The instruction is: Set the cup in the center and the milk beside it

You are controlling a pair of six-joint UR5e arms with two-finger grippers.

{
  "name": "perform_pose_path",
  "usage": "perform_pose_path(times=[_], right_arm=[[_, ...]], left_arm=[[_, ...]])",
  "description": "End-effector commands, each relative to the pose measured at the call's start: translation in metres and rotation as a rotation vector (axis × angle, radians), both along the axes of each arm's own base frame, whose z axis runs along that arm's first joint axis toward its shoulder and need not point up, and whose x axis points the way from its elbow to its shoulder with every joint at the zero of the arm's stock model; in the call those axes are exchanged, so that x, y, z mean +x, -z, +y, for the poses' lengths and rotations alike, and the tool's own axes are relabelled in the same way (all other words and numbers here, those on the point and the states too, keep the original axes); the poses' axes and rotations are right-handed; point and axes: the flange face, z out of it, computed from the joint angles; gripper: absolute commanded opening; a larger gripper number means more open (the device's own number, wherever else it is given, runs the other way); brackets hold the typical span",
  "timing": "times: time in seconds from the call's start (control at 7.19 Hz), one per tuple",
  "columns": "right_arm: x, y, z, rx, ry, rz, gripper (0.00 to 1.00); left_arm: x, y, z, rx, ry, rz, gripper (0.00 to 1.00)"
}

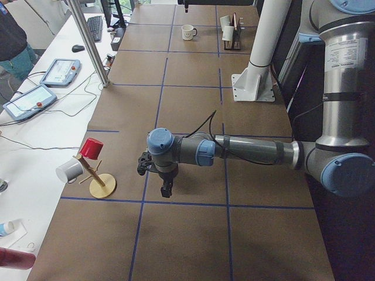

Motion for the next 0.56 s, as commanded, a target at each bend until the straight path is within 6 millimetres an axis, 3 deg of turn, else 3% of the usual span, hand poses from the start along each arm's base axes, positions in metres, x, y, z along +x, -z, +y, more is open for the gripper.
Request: perform_pose_path(times=[0.0,0.14,0.42], right_arm=[[-0.021,0.019,-0.013,0.031,-0.026,-0.023,1.0],[-0.043,0.021,-0.015,0.039,-0.08,-0.057,1.0],[-0.086,0.002,-0.007,0.056,-0.128,-0.085,1.0]], left_arm=[[0.0,0.001,-0.001,0.005,0.0,0.001,1.0],[0.0,0.002,-0.001,0.005,0.0,0.001,1.0],[0.0,0.001,-0.001,0.003,0.0,0.0,1.0]])
